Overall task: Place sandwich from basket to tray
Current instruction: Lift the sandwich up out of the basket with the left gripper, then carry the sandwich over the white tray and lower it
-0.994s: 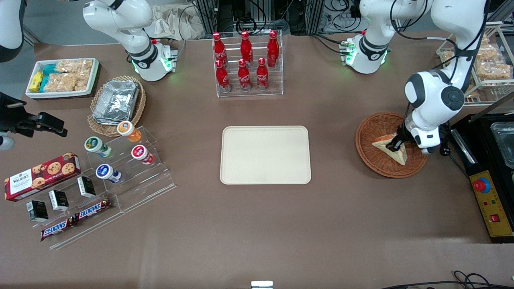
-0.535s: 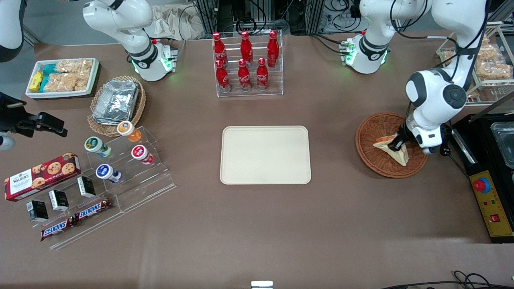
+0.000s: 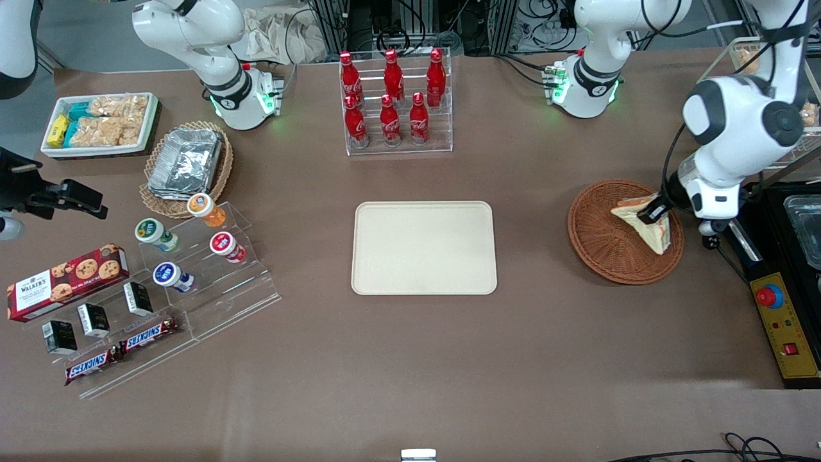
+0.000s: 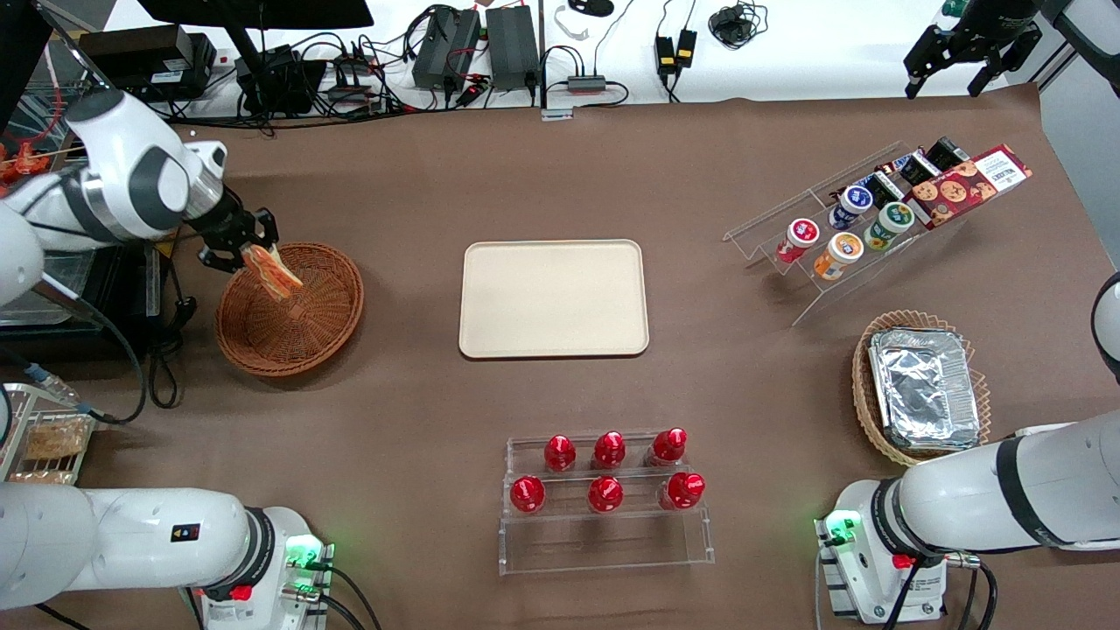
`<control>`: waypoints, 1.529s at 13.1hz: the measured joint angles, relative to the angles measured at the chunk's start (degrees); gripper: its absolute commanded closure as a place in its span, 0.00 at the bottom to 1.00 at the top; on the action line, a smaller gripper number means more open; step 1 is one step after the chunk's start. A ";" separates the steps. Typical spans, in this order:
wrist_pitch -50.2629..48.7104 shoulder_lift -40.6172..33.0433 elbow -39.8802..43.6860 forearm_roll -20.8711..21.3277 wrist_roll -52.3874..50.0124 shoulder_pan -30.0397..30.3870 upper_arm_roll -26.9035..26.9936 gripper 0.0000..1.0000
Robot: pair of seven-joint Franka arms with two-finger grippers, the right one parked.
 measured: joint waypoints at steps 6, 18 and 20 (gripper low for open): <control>-26.60 -0.70 22.72 4.98 6.94 -0.03 0.77 1.00; -37.52 5.93 42.97 6.74 6.51 -1.10 -19.21 1.00; -37.49 7.73 43.50 6.74 5.40 -1.17 -22.87 1.00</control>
